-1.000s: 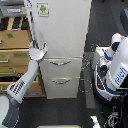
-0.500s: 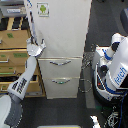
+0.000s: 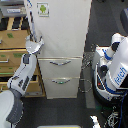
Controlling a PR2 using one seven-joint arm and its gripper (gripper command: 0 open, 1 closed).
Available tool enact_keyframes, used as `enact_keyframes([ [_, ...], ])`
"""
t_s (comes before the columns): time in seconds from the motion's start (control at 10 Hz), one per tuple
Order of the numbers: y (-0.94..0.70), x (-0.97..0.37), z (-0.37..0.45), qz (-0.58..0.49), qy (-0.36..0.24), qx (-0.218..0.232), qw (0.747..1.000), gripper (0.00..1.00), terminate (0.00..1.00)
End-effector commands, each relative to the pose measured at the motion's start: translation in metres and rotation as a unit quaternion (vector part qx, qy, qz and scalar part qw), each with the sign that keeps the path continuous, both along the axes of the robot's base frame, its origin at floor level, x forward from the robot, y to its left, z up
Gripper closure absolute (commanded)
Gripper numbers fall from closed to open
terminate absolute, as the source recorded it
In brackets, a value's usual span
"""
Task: Opening the fridge
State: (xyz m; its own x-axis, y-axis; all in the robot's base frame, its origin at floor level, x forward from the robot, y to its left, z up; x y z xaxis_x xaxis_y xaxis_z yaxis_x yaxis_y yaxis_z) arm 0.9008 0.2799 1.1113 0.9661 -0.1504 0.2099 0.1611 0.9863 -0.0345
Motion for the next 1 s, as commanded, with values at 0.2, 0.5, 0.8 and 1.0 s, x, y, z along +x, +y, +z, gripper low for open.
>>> enact_keyframes([
  [0.2, -0.0375, 0.0357, -0.0829, -0.083, 0.065, -0.043, 0.993, 1.0, 0.0],
  [0.5, -0.0338, 0.0316, -0.0857, -0.082, 0.067, -0.04, 0.994, 1.0, 0.0],
  [0.8, -0.0327, 0.03, -0.0857, -0.082, 0.066, -0.04, 0.994, 1.0, 0.0],
  [1.0, -0.0321, 0.0303, -0.0904, -0.082, 0.071, -0.037, 0.993, 1.0, 0.0],
])
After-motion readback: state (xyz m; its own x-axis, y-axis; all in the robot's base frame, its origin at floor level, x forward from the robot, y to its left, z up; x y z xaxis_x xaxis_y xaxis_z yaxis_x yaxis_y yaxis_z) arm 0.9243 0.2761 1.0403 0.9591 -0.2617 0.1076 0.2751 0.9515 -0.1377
